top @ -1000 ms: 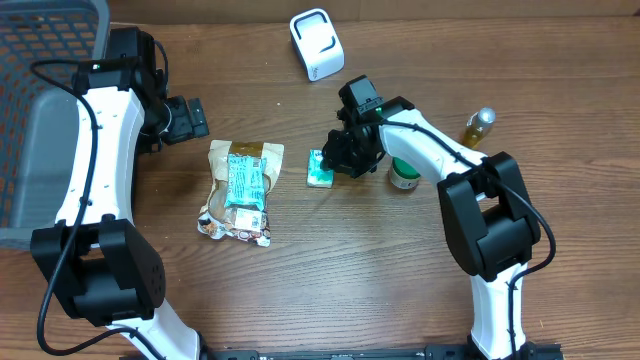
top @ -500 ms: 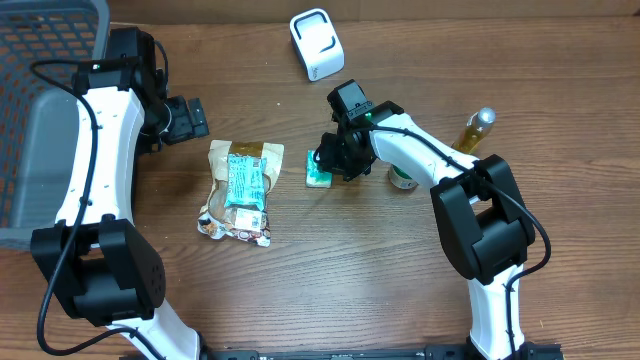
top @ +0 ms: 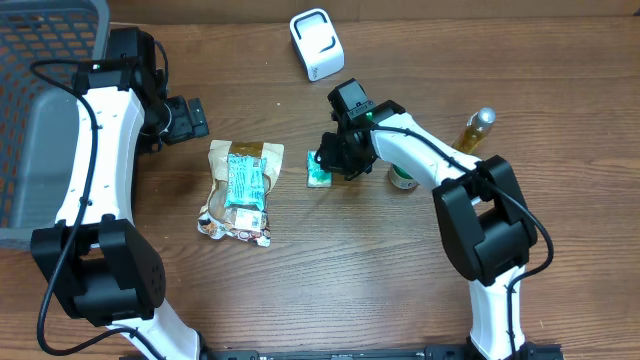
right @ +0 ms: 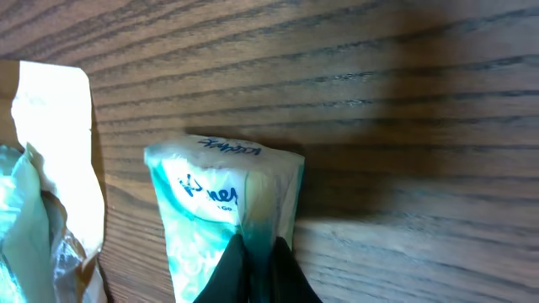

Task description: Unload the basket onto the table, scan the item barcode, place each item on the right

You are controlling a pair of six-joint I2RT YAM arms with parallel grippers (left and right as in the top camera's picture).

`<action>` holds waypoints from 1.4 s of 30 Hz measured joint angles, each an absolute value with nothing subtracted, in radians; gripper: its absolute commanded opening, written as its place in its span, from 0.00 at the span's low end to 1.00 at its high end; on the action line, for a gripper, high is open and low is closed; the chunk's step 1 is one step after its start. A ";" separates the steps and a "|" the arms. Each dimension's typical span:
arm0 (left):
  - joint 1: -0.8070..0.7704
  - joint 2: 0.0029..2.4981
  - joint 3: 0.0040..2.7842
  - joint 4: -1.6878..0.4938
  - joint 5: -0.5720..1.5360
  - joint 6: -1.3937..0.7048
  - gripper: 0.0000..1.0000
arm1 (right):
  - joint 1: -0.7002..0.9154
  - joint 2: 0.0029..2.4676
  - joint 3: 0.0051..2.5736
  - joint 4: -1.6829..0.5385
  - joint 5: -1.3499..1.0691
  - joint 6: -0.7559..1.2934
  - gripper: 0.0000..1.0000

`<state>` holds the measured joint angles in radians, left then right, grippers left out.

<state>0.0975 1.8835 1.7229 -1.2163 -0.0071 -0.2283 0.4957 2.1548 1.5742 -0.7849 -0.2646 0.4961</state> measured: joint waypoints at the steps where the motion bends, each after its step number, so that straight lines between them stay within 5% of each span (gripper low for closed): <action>1: 0.097 1.884 1.723 -1.216 -0.007 -0.228 0.99 | 0.494 2.148 1.574 -0.796 -0.254 0.487 0.04; 13: 0.097 1.884 1.723 -1.216 -0.007 -0.228 1.00 | 0.507 1.969 1.592 -0.997 0.131 0.354 0.04; 26: 0.097 1.884 1.723 -1.216 -0.007 -0.228 1.00 | 0.794 1.969 1.589 -1.013 0.586 0.335 0.04; 42: 0.097 1.884 1.723 -1.216 -0.007 -0.228 0.99 | 0.851 2.094 1.574 -0.992 0.722 0.318 0.04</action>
<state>0.0975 1.8835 1.7229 -1.2163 -0.0071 -0.2283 0.8513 2.0937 1.5742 -0.9916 0.7216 0.3180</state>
